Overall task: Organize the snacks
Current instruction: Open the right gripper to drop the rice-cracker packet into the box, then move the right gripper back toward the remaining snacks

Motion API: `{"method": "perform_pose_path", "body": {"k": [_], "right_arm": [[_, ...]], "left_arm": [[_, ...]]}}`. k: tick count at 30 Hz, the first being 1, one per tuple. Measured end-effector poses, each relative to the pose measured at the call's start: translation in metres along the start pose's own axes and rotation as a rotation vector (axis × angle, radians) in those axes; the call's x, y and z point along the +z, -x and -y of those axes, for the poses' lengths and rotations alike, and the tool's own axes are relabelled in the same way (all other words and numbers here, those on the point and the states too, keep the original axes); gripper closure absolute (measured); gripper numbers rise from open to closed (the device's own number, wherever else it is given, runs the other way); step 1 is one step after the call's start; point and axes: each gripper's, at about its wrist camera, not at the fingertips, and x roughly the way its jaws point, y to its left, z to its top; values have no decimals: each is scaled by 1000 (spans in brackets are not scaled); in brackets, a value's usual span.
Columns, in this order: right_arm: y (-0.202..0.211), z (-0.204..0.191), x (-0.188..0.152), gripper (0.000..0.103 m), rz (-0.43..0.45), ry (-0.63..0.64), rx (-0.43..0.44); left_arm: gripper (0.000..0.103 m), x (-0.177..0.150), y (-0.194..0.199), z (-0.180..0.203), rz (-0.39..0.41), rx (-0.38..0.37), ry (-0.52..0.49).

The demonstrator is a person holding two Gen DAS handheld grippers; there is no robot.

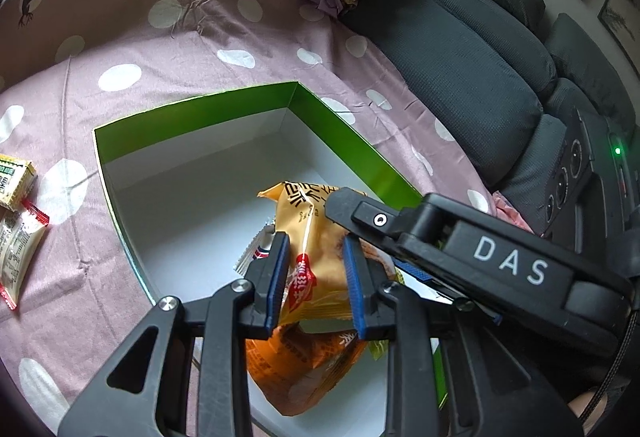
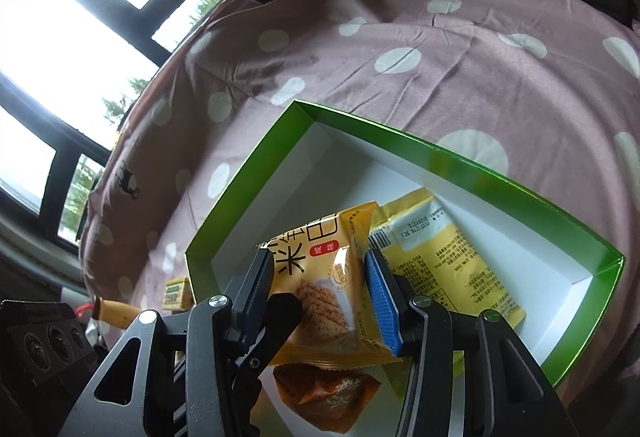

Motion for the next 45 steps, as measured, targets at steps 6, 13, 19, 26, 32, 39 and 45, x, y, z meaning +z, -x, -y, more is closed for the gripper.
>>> {"method": "perform_pose_path", "body": {"k": [6,13,19,26,32,39,45], "right_arm": [[11,-5,1,53,62,23,7],[21,-18,1,53,100,54,55],[27,-22,-1,53,120,74,48],[34,-42,-9,47,136,131,91],[34,-60,-18,41,138,191,79],[29,-78,-32,30,119,249,74],[24,-106,-52,16,103,333,41]], "left_arm": [[62,1,14,-1,39,-36,21],[36,-2,43,-4,98,-26,11],[27,-8,87,-24,161,12,78],[20,-35,141,-64,214,132,176],[18,-77,192,-113,282,327,325],[18,-111,238,-163,353,480,503],[17,-123,261,-177,394,469,568]]}}
